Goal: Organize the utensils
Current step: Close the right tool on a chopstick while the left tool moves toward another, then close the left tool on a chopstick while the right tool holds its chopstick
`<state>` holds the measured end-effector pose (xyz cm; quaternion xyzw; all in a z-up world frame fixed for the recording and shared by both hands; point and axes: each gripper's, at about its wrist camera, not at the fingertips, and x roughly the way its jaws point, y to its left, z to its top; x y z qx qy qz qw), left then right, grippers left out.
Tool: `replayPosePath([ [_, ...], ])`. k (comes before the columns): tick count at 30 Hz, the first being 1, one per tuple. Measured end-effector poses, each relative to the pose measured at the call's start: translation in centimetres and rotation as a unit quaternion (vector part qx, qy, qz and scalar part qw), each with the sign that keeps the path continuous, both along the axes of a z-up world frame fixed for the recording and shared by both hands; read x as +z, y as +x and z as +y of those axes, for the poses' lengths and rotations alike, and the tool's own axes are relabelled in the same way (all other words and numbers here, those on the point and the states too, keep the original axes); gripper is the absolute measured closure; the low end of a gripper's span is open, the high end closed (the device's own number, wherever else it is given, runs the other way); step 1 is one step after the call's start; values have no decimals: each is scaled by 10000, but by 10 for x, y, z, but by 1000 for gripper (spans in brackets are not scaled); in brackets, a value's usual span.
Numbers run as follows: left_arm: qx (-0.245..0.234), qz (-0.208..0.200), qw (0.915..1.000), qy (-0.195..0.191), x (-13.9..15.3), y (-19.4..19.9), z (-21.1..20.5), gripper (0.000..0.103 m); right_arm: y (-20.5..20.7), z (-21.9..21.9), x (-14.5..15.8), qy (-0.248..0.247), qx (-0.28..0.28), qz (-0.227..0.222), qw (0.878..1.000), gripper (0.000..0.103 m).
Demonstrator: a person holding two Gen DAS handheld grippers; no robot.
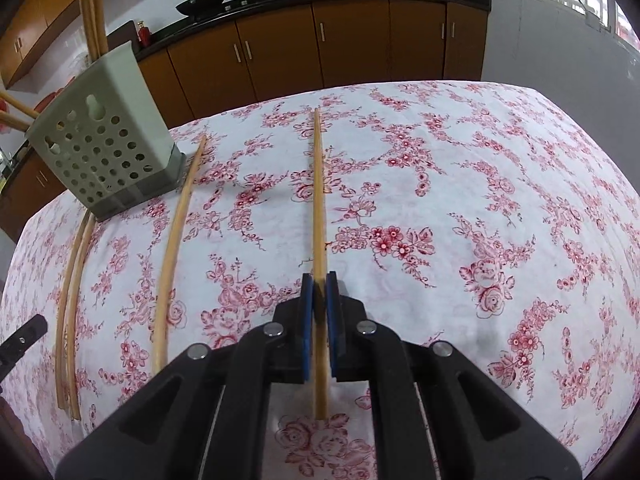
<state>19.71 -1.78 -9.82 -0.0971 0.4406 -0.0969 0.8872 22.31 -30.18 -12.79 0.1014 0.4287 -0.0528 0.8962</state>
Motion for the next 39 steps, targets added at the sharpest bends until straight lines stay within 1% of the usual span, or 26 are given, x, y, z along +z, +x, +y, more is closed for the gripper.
replayPosePath([
  [1, 2, -14, 10000, 26, -1, 0, -1, 77, 0, 1, 0, -13, 12, 0, 10000, 95],
  [7, 80, 8, 9991, 418, -11, 1, -9, 77, 2, 4, 0, -18, 22, 2, 10000, 95],
  [9, 108, -91, 9983, 574, -11, 0, -10, 82, 2, 5, 0, -15, 34, 3, 10000, 95],
  [10, 131, -101, 9976, 669, -11, -1, -10, 90, 2, 7, 0, -18, 49, 4, 10000, 95],
  [11, 171, -131, 9966, 796, -12, -1, -9, 95, 2, 8, 0, -13, 69, 4, 10000, 95],
  [13, 288, -146, 9956, 883, -12, 2, -1, 95, 1, 13, 0, 34, 188, -2, 9998, 95],
  [15, 470, -132, 9944, 937, -10, 6, 12, 95, 0, 20, 0, 39, 349, -25, 9994, 95],
  [19, 801, -83, 9922, 951, -9, 15, 43, 95, -3, 34, 0, -144, 545, -85, 9984, 95],
  [22, 712, -117, 9929, 942, -9, 16, 56, 95, -3, 36, 0, -195, 559, -111, 9982, 95],
  [28, 623, -247, 9906, 1192, -12, 16, 50, 95, -4, 38, -1, -315, 580, -162, 9977, 95],
  [32, 625, -246, 9913, 1132, -12, 15, 48, 95, -5, 38, -1, -275, 579, -168, 9978, 95],
  [39, 623, -245, 9907, 1183, -13, 16, 49, 95, -5, 36, -2, -230, 578, -169, 9979, 95],
])
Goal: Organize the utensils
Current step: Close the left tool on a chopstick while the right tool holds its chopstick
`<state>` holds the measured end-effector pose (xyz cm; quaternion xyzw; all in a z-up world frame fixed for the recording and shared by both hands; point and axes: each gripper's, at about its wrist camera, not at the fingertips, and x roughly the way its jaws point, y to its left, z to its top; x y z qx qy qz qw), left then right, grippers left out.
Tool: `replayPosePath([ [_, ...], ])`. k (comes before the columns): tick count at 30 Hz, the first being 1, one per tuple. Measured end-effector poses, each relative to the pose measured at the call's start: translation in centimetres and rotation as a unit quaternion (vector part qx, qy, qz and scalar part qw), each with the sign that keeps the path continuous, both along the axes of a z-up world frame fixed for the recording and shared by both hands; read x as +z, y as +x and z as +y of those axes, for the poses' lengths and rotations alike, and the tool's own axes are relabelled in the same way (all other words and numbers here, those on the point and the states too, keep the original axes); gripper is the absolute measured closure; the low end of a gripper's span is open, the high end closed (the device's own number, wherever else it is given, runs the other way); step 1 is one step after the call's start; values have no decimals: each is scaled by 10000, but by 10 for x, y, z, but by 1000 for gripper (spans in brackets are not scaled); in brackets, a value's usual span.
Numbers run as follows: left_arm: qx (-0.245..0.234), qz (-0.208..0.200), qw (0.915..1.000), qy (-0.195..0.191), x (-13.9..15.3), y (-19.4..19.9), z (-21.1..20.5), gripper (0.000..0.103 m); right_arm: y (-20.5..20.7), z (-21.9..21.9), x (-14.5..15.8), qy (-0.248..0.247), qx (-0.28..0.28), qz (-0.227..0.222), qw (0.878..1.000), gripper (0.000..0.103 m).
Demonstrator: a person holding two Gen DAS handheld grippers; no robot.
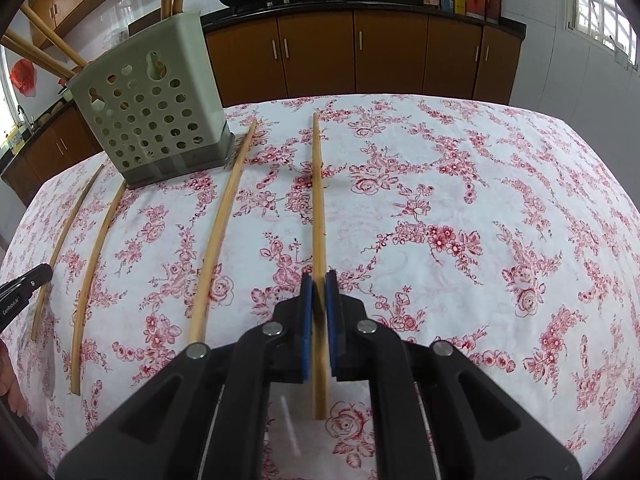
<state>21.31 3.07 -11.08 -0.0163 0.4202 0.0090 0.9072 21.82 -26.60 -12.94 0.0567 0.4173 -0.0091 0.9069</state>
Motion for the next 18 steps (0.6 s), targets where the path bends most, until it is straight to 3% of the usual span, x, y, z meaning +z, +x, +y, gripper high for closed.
replayPosePath([
  [18, 6, 35, 10000, 48, 0, -1, -2, 94, 0, 0, -1, -16, 1, 3, 10000, 95],
])
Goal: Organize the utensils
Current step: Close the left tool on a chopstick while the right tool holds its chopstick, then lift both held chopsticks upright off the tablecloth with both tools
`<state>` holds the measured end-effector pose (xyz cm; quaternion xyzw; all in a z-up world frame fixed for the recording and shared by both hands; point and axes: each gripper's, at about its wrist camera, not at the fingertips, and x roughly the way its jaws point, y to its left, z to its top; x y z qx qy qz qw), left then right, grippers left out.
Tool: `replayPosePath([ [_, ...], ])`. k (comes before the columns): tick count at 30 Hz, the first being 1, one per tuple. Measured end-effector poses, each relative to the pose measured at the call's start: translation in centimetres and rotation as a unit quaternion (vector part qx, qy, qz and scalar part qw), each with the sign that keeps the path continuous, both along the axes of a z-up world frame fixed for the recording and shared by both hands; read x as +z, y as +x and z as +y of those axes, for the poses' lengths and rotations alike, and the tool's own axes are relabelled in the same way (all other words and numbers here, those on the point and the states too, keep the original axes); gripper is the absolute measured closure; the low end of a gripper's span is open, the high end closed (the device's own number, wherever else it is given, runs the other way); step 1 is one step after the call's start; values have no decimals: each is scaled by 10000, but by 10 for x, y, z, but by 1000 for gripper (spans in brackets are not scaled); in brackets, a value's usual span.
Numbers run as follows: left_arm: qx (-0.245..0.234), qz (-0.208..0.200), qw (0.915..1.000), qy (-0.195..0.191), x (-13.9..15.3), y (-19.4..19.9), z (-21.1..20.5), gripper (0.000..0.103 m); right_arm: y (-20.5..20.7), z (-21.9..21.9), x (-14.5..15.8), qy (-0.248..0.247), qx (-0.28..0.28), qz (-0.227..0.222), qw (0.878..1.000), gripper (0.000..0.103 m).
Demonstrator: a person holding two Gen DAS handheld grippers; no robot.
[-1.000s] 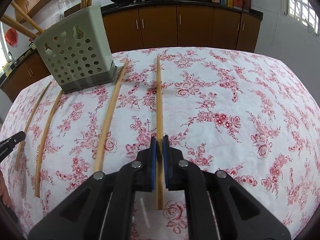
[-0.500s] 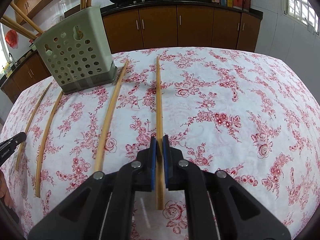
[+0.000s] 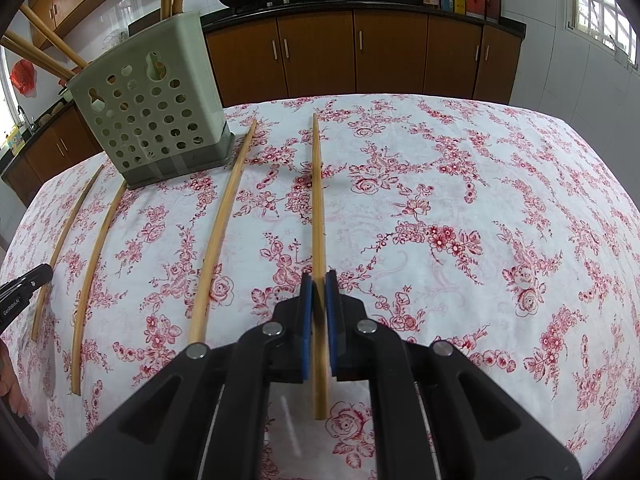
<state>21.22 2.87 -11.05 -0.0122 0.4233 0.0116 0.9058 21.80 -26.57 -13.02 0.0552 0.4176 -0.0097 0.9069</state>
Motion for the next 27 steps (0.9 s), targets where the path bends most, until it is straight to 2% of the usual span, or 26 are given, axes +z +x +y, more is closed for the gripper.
replayPosePath([
  [12, -99, 15, 9999, 26, 0, -15, -2, 94, -9, 1, 0, 0, -40, 8, 10000, 95],
  [18, -171, 116, 9998, 33, 3, -20, -2, 95, -12, -5, 3, 181, -74, -40, 9998, 95],
  [21, -134, 124, 9998, -67, 9, -24, 3, 96, -20, -7, 18, 239, -75, -300, 9992, 95],
  [27, -177, -258, 9993, -189, 42, -34, 6, 96, -34, -12, 57, 237, -92, -876, 9958, 95],
])
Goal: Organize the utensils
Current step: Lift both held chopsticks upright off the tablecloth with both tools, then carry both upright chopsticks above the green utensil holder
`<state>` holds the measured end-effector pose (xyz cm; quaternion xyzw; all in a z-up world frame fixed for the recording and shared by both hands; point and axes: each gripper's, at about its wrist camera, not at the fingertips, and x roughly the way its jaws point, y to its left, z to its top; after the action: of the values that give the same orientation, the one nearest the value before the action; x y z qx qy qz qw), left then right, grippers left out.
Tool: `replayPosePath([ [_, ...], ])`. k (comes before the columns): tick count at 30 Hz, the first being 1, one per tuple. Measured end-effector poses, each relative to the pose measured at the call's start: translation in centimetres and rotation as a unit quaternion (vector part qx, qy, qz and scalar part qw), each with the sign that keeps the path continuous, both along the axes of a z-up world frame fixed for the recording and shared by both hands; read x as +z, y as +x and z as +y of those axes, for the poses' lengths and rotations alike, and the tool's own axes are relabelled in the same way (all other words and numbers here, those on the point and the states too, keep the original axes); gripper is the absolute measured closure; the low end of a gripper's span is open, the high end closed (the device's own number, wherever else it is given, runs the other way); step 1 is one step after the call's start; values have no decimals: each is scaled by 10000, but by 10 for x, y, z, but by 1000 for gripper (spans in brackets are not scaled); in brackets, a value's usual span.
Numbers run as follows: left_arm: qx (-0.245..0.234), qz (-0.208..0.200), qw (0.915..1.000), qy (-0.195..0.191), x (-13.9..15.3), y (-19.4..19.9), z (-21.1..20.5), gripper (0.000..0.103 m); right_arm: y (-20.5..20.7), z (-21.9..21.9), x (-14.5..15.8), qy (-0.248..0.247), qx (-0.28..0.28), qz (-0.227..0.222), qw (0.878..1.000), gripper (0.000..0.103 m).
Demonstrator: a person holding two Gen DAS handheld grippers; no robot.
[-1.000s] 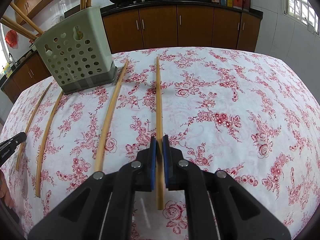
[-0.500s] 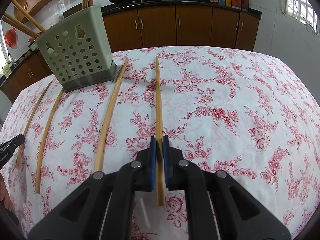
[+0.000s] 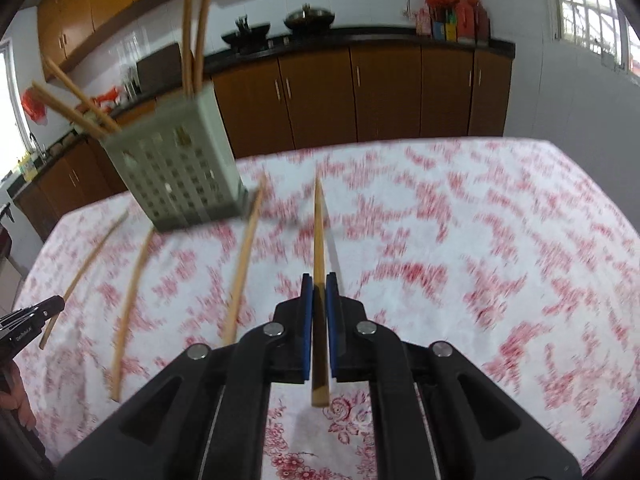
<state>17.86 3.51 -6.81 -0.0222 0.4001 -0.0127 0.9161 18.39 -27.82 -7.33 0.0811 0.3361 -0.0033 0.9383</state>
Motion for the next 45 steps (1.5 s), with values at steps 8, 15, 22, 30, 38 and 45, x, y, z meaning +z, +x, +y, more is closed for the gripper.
replayPosePath([
  [8, -18, -674, 9974, -254, 52, -7, 6, 96, -9, -13, 46, 90, -92, -633, 9979, 95],
  [15, 31, -1091, 9929, -466, 84, -10, 8, 96, -14, -15, 75, 138, -117, -1019, 9946, 95],
  [22, 20, -1273, 9907, -483, 98, -10, 7, 96, -14, -14, 81, 128, -111, -1111, 9937, 95],
  [30, 28, -1298, 9904, -469, 100, -10, 5, 96, -13, -11, 85, 123, -83, -1156, 9932, 95],
  [38, -248, -1685, 9840, -520, 147, -15, -3, 96, -19, -7, 137, 304, 200, -1535, 9875, 95],
  [45, -481, -2153, 9730, -674, 193, -15, -25, 96, -24, 3, 188, 501, 532, -2028, 9765, 95],
])
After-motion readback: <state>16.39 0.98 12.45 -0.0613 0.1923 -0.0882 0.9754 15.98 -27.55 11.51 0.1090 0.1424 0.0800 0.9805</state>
